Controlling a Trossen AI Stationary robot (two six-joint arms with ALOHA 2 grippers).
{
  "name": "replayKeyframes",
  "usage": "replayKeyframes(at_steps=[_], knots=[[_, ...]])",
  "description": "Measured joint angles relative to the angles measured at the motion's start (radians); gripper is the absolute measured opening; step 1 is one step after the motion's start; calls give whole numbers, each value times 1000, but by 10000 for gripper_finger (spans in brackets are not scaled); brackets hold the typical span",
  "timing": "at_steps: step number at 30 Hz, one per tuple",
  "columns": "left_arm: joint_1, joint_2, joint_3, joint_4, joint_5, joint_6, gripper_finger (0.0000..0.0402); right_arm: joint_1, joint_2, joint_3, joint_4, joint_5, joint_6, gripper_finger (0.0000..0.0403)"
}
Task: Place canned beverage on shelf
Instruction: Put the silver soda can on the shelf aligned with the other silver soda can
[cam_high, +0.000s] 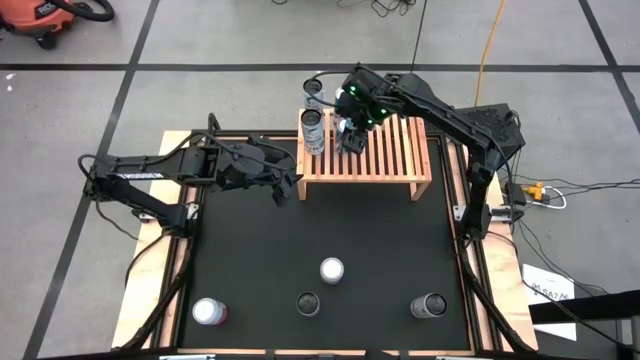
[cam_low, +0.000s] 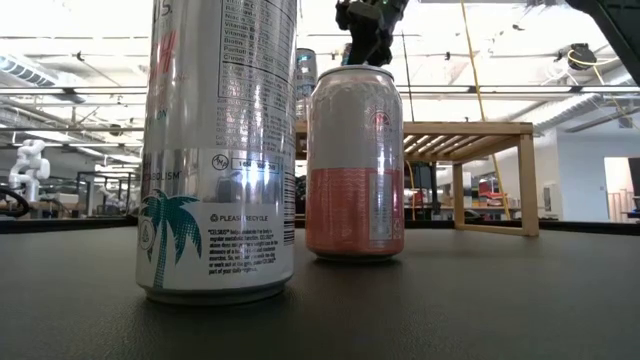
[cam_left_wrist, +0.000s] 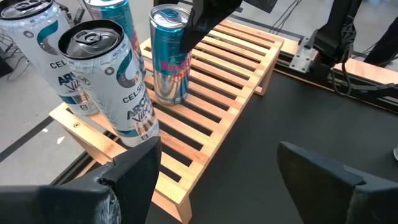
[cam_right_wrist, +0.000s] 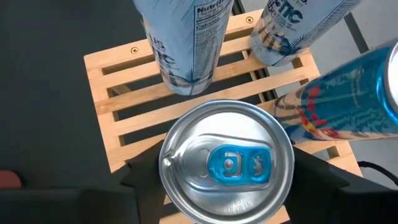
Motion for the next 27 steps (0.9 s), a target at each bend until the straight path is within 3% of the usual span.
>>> replayKeyframes(at_steps=[11, 20, 27], knots=[[0, 0, 0, 0, 3, -18, 317, -2, 8, -6, 16, 2, -18, 298], [0, 0, 0, 0, 4, -27, 317, -2, -18, -6, 29, 79, -25, 303], [0, 0, 0, 0, 4, -28, 317, -2, -94, -5, 39, 81, 8, 304]])
